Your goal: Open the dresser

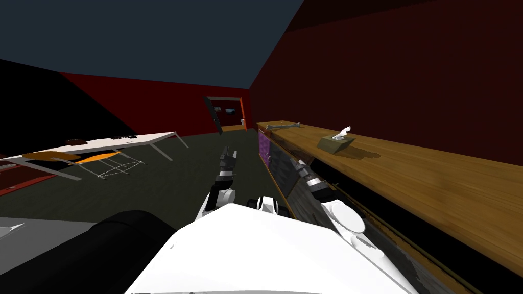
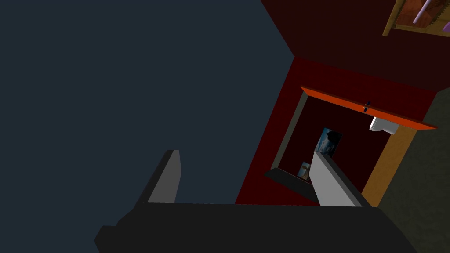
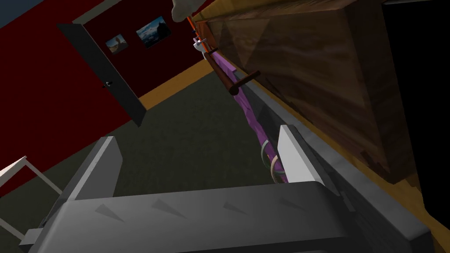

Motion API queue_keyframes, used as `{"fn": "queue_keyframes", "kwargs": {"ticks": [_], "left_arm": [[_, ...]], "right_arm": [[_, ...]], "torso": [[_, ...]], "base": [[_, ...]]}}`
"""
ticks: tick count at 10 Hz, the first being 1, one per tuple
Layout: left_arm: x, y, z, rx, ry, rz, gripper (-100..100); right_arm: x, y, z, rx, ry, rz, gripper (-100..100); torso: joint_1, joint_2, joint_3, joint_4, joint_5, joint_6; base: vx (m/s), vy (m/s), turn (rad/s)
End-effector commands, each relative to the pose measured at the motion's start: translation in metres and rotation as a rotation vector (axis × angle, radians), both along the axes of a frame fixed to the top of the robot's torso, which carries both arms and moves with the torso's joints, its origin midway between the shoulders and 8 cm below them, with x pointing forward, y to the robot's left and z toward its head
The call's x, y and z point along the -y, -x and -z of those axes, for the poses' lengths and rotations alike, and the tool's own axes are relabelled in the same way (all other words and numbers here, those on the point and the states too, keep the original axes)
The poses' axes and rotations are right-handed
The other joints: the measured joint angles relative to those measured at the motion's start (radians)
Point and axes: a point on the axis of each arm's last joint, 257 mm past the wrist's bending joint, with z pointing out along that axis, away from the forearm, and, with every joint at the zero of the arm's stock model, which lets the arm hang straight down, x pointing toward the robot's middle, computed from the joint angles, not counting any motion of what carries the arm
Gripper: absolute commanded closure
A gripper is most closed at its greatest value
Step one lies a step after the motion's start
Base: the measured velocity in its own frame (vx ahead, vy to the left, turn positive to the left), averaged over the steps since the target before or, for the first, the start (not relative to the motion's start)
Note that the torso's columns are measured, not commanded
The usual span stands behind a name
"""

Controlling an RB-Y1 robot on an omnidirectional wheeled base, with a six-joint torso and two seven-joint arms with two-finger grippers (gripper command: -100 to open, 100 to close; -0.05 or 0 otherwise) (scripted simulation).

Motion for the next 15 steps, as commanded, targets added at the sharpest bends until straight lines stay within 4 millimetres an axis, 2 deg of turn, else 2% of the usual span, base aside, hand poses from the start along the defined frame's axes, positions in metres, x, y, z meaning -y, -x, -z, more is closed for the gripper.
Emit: {"fn": "queue_keyframes", "kwargs": {"ticks": [1, 9, 15], "left_arm": [[0.000, 0.000, 0.000, 0.000, 0.000, 0.000, 0], [0.000, 0.000, 0.000, 0.000, 0.000, 0.000, 0], [0.000, 0.000, 0.000, 0.000, 0.000, 0.000, 0]], "right_arm": [[-0.003, -0.004, 0.009, -0.061, -0.046, -0.055, -100], [-0.002, -0.017, 0.022, -0.234, -0.252, -0.170, -100], [0.004, -0.027, 0.023, -0.347, -0.396, -0.231, -100]], "torso": [[0.000, -0.001, -0.001, 0.000, 0.000, 0.000], [-0.003, -0.008, -0.006, -0.002, 0.000, -0.003], [-0.006, -0.021, -0.015, -0.004, 0.000, -0.009]], "base": [[0.039, 0.042, -0.058], [0.023, 0.041, -0.046], [0.018, 0.038, -0.047]]}}
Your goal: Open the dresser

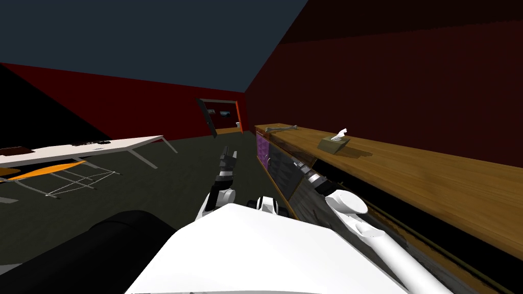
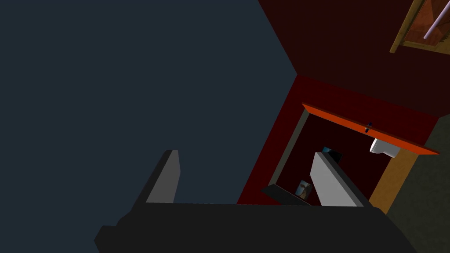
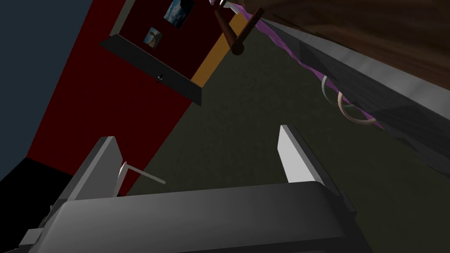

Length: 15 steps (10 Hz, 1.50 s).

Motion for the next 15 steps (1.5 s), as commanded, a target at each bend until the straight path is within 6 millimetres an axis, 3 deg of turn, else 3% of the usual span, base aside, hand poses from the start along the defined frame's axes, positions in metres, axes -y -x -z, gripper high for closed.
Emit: {"fn": "queue_keyframes", "kwargs": {"ticks": [1, 15], "left_arm": [[0.000, 0.000, 0.000, 0.000, 0.000, 0.000, 0], [0.000, 0.000, 0.000, 0.000, 0.000, 0.000, 0]], "right_arm": [[0.004, -0.006, -0.004, -0.035, -0.054, -0.019, -100], [0.026, -0.028, -0.020, -0.222, -0.312, -0.097, -100]], "torso": [[-0.001, -0.004, -0.003, -0.001, 0.000, -0.001], [-0.001, -0.025, -0.018, -0.002, 0.005, -0.014]], "base": [[0.012, 0.031, -0.029], [0.011, 0.030, -0.036]]}}
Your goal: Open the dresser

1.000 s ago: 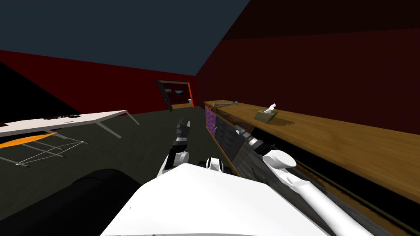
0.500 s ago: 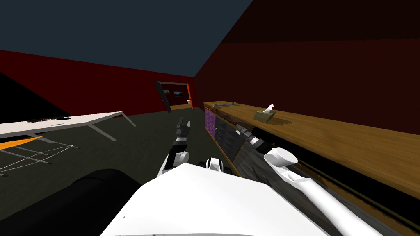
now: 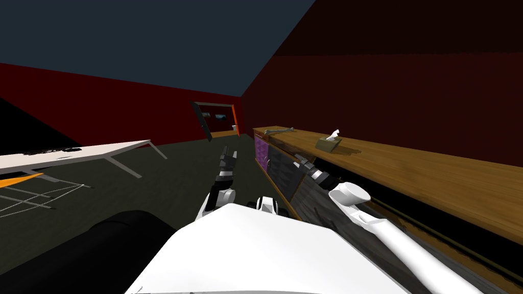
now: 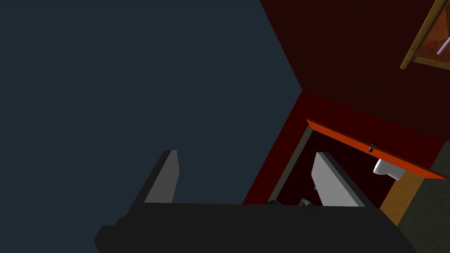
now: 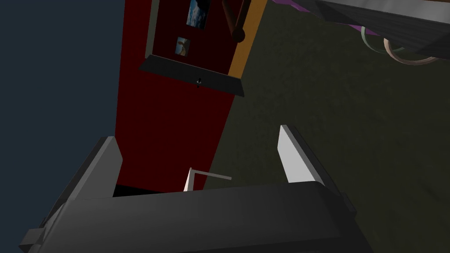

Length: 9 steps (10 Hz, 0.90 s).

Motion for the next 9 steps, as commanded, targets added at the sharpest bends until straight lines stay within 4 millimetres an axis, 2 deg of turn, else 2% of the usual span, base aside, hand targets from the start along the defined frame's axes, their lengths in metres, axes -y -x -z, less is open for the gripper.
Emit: {"fn": "queue_keyframes", "kwargs": {"ticks": [1, 9], "left_arm": [[0.0000, 0.0000, 0.0000, 0.000, 0.000, 0.000, 0], [0.0000, 0.0000, 0.0000, 0.000, 0.000, 0.000, 0]], "right_arm": [[0.0093, -0.0091, -0.0206, 0.014, -0.023, -0.003, -100], [0.0108, -0.0104, -0.0226, 0.003, -0.040, -0.007, -100]], "torso": [[-0.001, -0.002, -0.001, -0.001, -0.001, 0.001], [-0.002, 0.000, -0.001, 0.002, 0.002, 0.001]], "base": [[0.008, 0.024, -0.018], [0.003, 0.008, -0.006]]}}
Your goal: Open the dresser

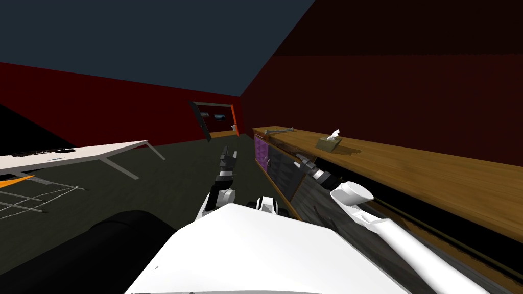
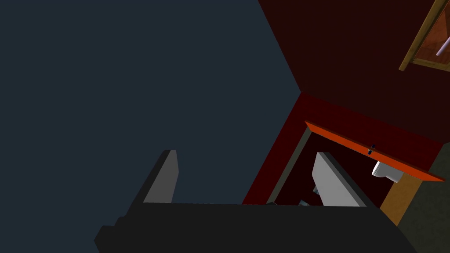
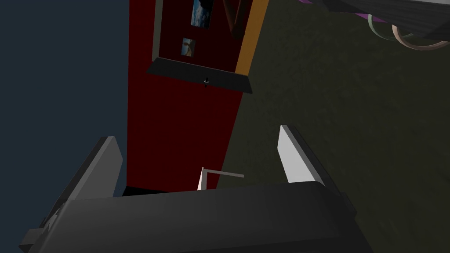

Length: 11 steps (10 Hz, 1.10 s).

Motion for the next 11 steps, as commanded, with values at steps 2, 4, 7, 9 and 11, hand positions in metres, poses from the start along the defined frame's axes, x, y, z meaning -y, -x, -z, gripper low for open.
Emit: {"fn": "queue_keyframes", "kwargs": {"ticks": [2, 4, 7, 9, 11], "left_arm": [[0.000, 0.000, 0.000, 0.000, 0.000, 0.000, 0], [0.000, 0.000, 0.000, 0.000, 0.000, 0.000, 0], [0.000, 0.000, 0.000, 0.000, 0.000, 0.000, 0], [0.000, 0.000, 0.000, 0.000, 0.000, 0.000, 0], [0.000, 0.000, 0.000, 0.000, 0.000, 0.000, 0]], "right_arm": [[0.005, -0.010, -0.019, 0.043, 0.016, 0.007, -100], [0.005, -0.010, -0.019, 0.043, 0.016, 0.007, -100], [0.007, -0.012, -0.022, 0.030, -0.006, 0.001, -100], [0.007, -0.012, -0.022, 0.030, -0.006, 0.001, -100], [0.009, -0.007, -0.005, -0.024, -0.019, 0.002, -100]], "torso": [[-0.001, -0.002, -0.002, -0.001, 0.000, -0.003], [-0.002, -0.003, -0.001, -0.002, -0.002, -0.001], [0.000, -0.003, -0.003, 0.001, 0.002, -0.002], [0.000, -0.003, -0.003, 0.000, 0.002, -0.002], [0.000, 0.002, 0.003, -0.005, -0.005, 0.002]], "base": [[-0.006, -0.008, 0.014], [0.001, -0.001, -0.013], [0.003, 0.022, -0.013], [-0.002, -0.006, -0.001], [-0.033, 0.052, -0.093]]}}
